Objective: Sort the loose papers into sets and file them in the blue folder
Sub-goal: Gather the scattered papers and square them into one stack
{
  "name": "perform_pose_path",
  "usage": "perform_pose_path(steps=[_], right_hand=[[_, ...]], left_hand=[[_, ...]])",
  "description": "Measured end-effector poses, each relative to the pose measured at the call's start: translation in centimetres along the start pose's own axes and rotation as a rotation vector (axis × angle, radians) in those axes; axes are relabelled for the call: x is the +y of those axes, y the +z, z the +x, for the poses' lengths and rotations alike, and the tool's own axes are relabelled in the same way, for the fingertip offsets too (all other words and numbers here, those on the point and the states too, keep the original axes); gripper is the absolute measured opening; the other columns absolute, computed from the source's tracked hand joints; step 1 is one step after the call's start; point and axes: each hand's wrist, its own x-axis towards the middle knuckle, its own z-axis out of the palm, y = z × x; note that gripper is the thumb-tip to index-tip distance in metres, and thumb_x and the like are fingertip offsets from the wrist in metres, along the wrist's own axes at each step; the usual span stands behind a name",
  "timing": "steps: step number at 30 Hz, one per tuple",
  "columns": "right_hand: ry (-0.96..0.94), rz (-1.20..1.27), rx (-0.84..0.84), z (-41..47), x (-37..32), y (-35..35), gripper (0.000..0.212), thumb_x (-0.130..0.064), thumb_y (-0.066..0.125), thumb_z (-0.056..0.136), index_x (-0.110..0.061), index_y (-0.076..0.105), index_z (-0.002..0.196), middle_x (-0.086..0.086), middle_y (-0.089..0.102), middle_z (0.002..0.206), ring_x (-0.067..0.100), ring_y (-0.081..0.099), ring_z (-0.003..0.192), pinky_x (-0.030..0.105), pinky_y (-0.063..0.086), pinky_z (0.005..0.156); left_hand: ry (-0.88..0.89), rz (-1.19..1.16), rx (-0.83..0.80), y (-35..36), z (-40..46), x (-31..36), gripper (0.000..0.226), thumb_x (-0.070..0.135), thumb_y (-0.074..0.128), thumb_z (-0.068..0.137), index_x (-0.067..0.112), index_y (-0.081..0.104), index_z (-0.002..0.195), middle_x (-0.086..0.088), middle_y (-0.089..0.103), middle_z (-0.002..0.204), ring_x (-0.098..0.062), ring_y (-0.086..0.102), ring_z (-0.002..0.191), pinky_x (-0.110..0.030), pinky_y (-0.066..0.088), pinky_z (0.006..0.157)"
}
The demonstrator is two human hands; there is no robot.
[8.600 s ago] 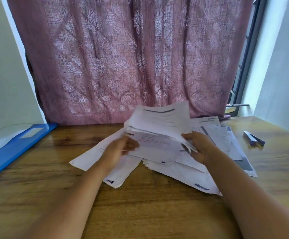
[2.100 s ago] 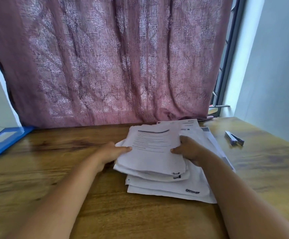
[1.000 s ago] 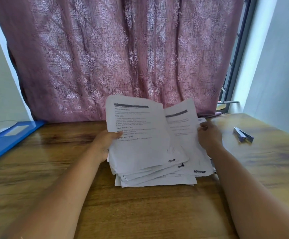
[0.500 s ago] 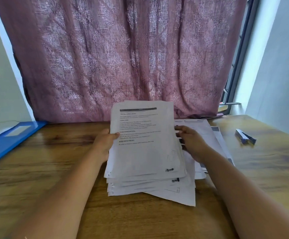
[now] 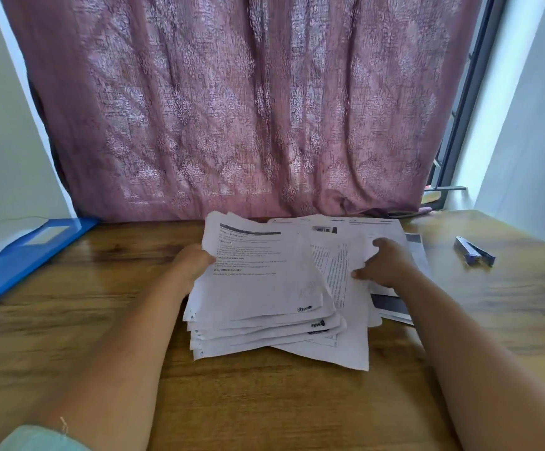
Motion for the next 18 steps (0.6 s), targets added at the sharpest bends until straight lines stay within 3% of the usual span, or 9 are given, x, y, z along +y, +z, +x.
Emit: perform_pose_path(steps=[3, 6, 8, 10, 13, 16, 18], right_hand=[[-0.019, 0.154, 0.076, 0.2, 0.2, 0.2, 0.048, -0.019, 0.078, 0.081, -0.012, 0.059, 0.124, 0.006, 0.065, 0.108, 0.021, 0.058, 0.095, 0.028, 0.045, 0.080], [-0.146, 0.203, 0.154, 0.0, -0.2, 0.5, 0.024, -0.023, 0.056, 0.096, -0.010, 0.062, 0.116, 0.006, 0.063, 0.107, 0.023, 0.059, 0.098, 0.031, 0.043, 0.081], [-0.123, 0.292, 0.144, -0.4, -0.6, 0.8, 0.024, -0.023, 0.042, 0.102, -0.012, 0.056, 0.118, 0.007, 0.062, 0.109, 0.026, 0.059, 0.100, 0.035, 0.046, 0.080], [-0.070, 0.430, 0.029, -0.5, -0.7, 1.4, 0.025, -0.017, 0.034, 0.103, -0.012, 0.055, 0.116, 0.009, 0.062, 0.110, 0.029, 0.060, 0.100, 0.039, 0.051, 0.082], [0.000, 0.744, -0.167, -1.4, -1.5, 2.3, 0.031, -0.003, 0.033, 0.101, -0.015, 0.061, 0.104, 0.012, 0.068, 0.103, 0.030, 0.065, 0.094, 0.038, 0.056, 0.074], [-0.008, 0.963, -0.273, -1.9, -2.3, 2.9, 0.036, 0.000, 0.033, 0.102, -0.012, 0.061, 0.120, 0.013, 0.071, 0.108, 0.030, 0.069, 0.097, 0.037, 0.059, 0.072], [-0.040, 1.029, -0.329, -2.3, -2.5, 2.8, 0.040, 0.004, 0.034, 0.100, -0.015, 0.063, 0.119, 0.012, 0.073, 0.106, 0.029, 0.072, 0.091, 0.036, 0.060, 0.067]], left_hand=[[-0.050, -0.107, -0.035, -0.4, 0.2, 0.0, 0.028, -0.001, 0.051, 0.097, -0.003, 0.058, 0.124, -0.019, 0.062, 0.117, -0.028, 0.057, 0.095, -0.036, 0.045, 0.082], [-0.058, -0.248, -0.086, -0.9, 0.5, -0.2, 0.031, -0.002, 0.049, 0.097, -0.006, 0.054, 0.128, -0.021, 0.063, 0.115, -0.029, 0.060, 0.087, -0.039, 0.048, 0.083], [-0.064, -0.359, -0.122, -1.3, 0.4, -0.3, 0.031, 0.000, 0.049, 0.097, -0.003, 0.055, 0.127, -0.017, 0.065, 0.104, -0.027, 0.061, 0.083, -0.039, 0.051, 0.078], [-0.101, -0.447, -0.159, -1.4, 0.4, -0.3, 0.026, 0.003, 0.052, 0.096, 0.000, 0.060, 0.121, -0.017, 0.068, 0.102, -0.029, 0.064, 0.083, -0.041, 0.053, 0.078], [-0.190, -0.486, -0.237, -1.0, 0.1, 0.0, 0.023, 0.005, 0.054, 0.092, -0.003, 0.063, 0.113, -0.018, 0.072, 0.090, -0.031, 0.067, 0.079, -0.042, 0.057, 0.072], [-0.185, -0.519, -0.313, 0.0, -0.3, 0.7, 0.027, 0.012, 0.056, 0.092, -0.002, 0.064, 0.113, -0.020, 0.071, 0.097, -0.032, 0.068, 0.081, -0.041, 0.059, 0.066], [-0.140, -0.516, -0.358, 0.7, -0.7, 1.1, 0.026, 0.016, 0.056, 0.094, 0.000, 0.064, 0.113, -0.019, 0.071, 0.098, -0.030, 0.070, 0.078, -0.039, 0.061, 0.063]])
